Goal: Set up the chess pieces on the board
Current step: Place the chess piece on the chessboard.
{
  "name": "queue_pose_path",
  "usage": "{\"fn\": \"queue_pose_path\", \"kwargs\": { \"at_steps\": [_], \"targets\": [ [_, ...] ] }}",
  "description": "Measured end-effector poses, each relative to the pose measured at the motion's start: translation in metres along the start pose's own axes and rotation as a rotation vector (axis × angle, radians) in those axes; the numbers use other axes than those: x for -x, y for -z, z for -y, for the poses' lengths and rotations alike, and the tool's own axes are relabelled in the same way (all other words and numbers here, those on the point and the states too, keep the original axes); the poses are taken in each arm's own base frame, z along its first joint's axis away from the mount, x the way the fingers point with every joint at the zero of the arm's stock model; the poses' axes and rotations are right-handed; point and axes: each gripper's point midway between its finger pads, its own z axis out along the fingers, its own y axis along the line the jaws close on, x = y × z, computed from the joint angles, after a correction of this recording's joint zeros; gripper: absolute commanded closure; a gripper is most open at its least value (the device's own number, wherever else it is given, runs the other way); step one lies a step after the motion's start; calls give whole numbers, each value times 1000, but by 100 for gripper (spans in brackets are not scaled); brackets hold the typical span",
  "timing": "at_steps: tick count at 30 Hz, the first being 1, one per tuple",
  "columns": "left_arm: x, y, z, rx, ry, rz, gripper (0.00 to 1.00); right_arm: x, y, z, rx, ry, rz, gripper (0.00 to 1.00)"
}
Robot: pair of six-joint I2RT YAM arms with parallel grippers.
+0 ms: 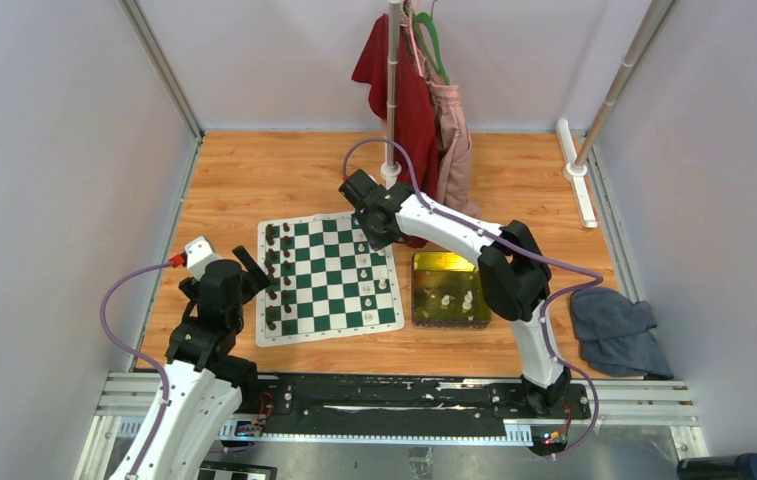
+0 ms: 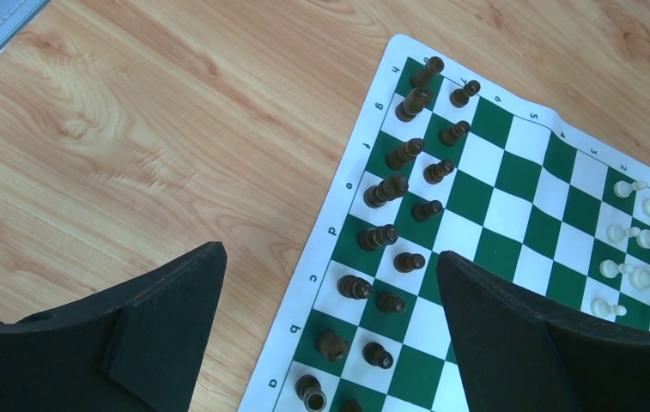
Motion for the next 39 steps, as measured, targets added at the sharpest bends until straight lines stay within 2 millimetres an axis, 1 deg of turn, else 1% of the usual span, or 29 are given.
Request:
{"fn": "queue_pose_path", "kwargs": {
  "at_steps": [12, 24, 39],
  "targets": [
    [0, 0, 0, -1, 0, 1, 0, 1, -6, -5, 15, 9, -7, 100],
    [-1, -1, 0, 2, -6, -4, 0, -8, -23, -10, 25, 19, -50, 100],
    [-1, -1, 0, 4, -11, -7, 0, -9, -25, -11, 29, 20, -53, 99]
  ]
}}
